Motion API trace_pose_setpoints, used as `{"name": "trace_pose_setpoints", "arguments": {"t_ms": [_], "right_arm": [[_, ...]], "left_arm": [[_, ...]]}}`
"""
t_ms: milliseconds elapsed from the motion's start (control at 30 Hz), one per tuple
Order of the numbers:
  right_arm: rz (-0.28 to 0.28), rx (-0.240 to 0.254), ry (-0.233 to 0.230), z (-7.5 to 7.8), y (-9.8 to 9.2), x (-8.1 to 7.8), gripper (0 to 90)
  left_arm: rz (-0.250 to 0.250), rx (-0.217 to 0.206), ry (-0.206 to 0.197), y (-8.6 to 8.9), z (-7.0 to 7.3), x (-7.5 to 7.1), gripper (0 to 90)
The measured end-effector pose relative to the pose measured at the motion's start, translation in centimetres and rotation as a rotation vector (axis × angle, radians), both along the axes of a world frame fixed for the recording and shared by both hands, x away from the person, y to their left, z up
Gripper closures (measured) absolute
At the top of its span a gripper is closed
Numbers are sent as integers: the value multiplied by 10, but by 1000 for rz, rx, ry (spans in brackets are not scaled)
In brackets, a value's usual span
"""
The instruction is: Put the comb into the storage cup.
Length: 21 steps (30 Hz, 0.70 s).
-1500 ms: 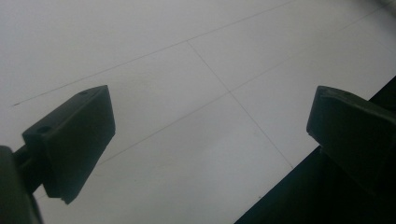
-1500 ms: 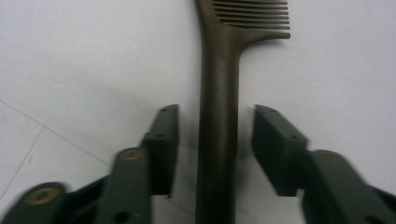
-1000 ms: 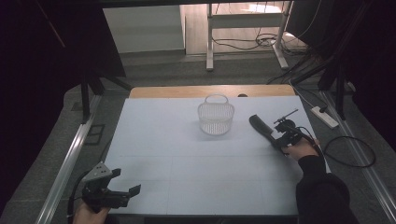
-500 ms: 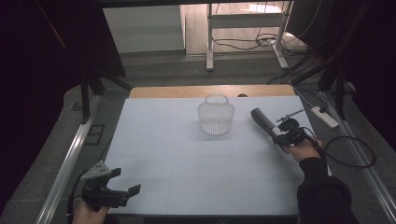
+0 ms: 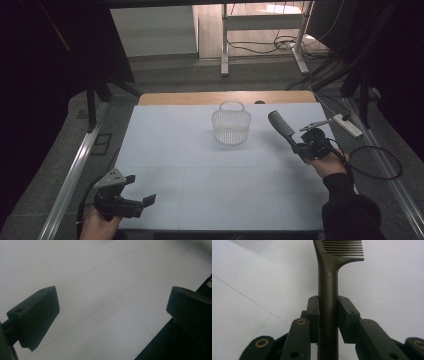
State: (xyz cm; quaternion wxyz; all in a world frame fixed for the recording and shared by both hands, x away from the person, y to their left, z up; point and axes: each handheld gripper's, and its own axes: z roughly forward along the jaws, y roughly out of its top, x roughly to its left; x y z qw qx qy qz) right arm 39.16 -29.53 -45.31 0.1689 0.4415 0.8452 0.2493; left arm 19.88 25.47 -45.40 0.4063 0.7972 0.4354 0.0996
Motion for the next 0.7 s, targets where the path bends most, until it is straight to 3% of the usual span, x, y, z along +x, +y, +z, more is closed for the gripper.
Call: {"name": "trace_pose_setpoints", "arguments": {"t_ms": [233, 700], "right_arm": [[23, 18, -44, 7, 1, -13, 723], [78, 39, -114, 19, 10, -41, 723]], "left_arm": [[-45, -19, -12, -8, 3, 13, 0], [-78, -63, -36, -31, 9, 34, 0]]}}
